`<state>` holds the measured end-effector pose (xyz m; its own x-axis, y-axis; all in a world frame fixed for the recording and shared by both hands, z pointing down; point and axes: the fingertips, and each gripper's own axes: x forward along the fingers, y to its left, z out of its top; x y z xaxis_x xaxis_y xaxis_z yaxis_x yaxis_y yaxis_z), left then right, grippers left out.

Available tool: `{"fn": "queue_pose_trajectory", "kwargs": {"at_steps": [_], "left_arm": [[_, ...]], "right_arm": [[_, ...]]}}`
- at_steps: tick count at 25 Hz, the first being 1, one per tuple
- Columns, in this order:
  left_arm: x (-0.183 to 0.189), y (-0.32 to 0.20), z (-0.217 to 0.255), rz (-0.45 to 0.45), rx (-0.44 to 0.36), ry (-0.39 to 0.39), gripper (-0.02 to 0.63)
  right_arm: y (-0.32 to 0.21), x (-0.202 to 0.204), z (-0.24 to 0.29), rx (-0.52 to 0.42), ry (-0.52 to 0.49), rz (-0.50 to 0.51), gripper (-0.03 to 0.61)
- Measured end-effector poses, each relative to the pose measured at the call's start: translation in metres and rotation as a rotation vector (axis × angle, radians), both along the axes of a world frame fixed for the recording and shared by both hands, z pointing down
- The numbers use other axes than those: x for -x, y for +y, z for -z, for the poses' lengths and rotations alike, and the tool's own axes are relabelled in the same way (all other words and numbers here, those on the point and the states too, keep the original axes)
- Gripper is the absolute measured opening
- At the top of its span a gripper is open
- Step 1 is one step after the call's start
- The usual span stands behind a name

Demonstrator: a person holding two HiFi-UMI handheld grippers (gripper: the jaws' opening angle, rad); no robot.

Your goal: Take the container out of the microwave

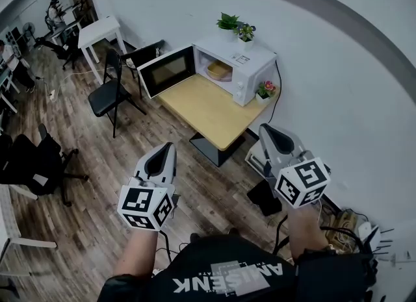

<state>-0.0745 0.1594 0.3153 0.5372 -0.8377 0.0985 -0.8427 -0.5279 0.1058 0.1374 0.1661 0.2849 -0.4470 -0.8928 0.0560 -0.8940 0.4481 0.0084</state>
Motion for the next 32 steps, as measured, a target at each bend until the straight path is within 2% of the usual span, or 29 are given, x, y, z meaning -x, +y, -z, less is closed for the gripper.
{"fn": "queue_pose_trajectory", "kwargs": {"at_steps": [4,9,15,21,27,32], "left_arm": [[0.007,0.002,0.0,-0.019,0.001,0.026,0.002],[0.022,0.0,-0.004,-0.026,-0.013,-0.003,0.002],[0.036,0.002,-0.013,-0.067,-0.006,0.051,0.003],[0.05,-0.001,-0.02,-0.083,-0.014,0.02,0.003],[0.057,-0.018,-0.026,-0.079,-0.007,-0.021,0.003],[0.066,-0.046,-0.024,-0.022,-0.017,-0.008,0.003]], "right_arm": [[0.003,0.009,0.001,-0.008,0.016,-0.006,0.006],[0.004,0.027,0.002,-0.012,0.027,-0.003,0.014],[0.006,0.053,-0.009,-0.004,0.043,0.0,0.018],[0.001,0.072,-0.011,-0.006,0.053,-0.002,0.018],[-0.027,0.076,-0.013,-0.007,0.031,0.02,0.018],[-0.069,0.075,-0.011,-0.028,0.003,0.06,0.018]]}}
